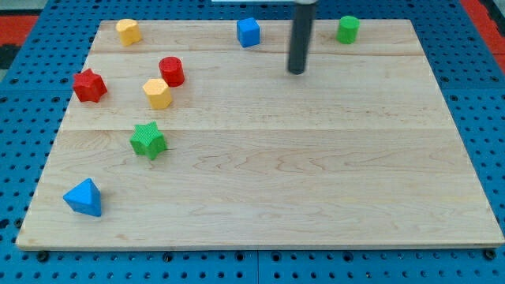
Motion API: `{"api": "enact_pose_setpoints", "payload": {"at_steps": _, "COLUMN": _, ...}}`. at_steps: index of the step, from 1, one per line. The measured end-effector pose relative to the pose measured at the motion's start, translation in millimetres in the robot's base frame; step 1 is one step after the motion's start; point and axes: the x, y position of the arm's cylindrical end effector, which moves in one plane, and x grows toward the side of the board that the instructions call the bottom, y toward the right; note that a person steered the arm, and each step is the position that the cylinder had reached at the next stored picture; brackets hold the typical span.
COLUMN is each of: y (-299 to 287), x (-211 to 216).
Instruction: Keep the green star above the triangle
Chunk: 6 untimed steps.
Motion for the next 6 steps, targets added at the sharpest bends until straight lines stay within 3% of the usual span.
{"api": "enact_pose_setpoints", "payload": {"at_steps": 2, "y": -105.8, "x": 117.7}}
{"api": "enact_pose_setpoints", "payload": {"at_steps": 4, "y": -193.9, "x": 142.2}}
{"api": "enact_pose_setpoints", "payload": {"at_steps": 6, "y": -200.0, "x": 181.9}}
